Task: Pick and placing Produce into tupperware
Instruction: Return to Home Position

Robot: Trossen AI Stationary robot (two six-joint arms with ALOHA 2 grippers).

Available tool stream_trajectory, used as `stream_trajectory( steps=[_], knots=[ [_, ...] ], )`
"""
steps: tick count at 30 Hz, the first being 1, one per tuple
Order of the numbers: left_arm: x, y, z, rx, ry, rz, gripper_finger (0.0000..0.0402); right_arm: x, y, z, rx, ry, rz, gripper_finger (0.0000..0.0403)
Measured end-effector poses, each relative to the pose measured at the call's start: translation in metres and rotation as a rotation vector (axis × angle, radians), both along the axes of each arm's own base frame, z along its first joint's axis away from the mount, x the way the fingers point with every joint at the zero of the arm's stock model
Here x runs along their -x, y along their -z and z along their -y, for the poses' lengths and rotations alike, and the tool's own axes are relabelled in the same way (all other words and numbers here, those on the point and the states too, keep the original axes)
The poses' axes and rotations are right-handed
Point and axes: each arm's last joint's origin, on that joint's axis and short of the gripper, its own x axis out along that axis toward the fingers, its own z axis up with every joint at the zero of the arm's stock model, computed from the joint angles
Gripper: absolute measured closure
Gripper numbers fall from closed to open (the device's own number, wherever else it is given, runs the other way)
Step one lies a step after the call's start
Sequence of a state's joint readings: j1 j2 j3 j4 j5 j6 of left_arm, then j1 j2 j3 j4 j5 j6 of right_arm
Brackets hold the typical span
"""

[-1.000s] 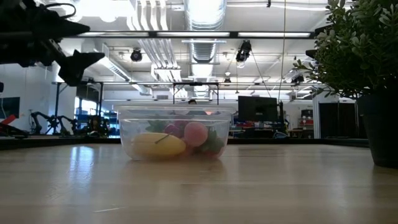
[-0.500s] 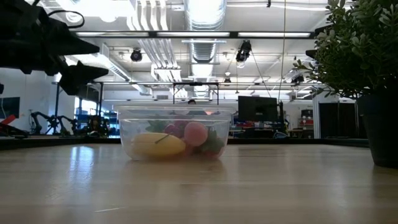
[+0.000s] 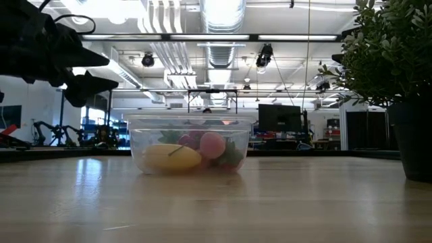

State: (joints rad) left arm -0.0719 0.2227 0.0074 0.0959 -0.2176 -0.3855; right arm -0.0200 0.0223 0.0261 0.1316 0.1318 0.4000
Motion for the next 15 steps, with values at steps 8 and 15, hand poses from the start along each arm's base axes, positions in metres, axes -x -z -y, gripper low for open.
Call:
stream_trajectory(
  steps=[8,15],
  knots=[
    [-0.001,0.0019,0.0001,-0.001,0.0,-0.019,0.0109,0.0,0.0,0.0,0.0,0.0,0.0,0.0156],
    [-0.0009,0.0018,0.0001,-0.001,0.0,-0.017,0.0109,0.0,0.0,0.0,0.0,0.0,0.0,0.0157]
  ],
)
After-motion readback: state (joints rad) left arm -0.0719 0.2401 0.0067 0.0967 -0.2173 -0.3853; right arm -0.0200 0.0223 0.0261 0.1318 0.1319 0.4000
